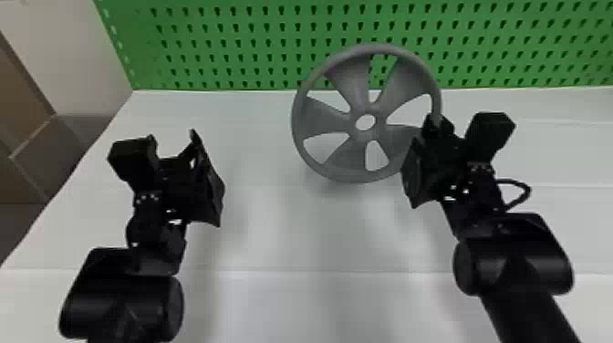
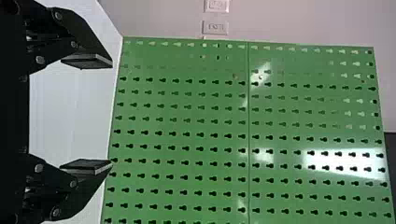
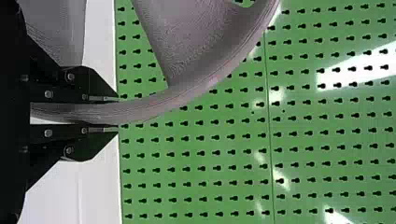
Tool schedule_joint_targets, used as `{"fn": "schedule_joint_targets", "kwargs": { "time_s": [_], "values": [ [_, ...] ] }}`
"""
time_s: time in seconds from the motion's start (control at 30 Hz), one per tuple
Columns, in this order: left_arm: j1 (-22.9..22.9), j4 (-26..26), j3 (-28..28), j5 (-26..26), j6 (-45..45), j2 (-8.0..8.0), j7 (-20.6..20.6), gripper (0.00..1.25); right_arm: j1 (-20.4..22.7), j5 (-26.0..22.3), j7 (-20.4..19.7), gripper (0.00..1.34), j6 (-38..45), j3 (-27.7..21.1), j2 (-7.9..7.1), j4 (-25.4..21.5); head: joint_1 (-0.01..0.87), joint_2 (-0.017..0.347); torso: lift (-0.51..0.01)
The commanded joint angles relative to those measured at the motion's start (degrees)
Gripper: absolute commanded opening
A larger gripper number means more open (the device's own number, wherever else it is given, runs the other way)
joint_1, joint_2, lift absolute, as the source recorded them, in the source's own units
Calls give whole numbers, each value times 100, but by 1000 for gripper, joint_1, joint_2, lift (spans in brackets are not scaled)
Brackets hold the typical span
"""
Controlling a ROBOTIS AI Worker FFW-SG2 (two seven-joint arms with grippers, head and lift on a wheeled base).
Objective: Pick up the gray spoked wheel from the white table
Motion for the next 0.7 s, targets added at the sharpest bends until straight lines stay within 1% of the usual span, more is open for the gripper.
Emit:
{"fn": "schedule_joint_targets", "kwargs": {
  "time_s": [0.0, 0.67],
  "values": [
    [-32, -5, 30, 16, 103, 0, -188, 762, 9, -16, 0, 209, 57, -24, 8, -12, 779, 84, -76],
    [-41, -5, 39, -1, 138, 0, -240, 762, 0, -33, 0, 209, 128, -41, 8, -47, 779, 84, -76]
  ]
}}
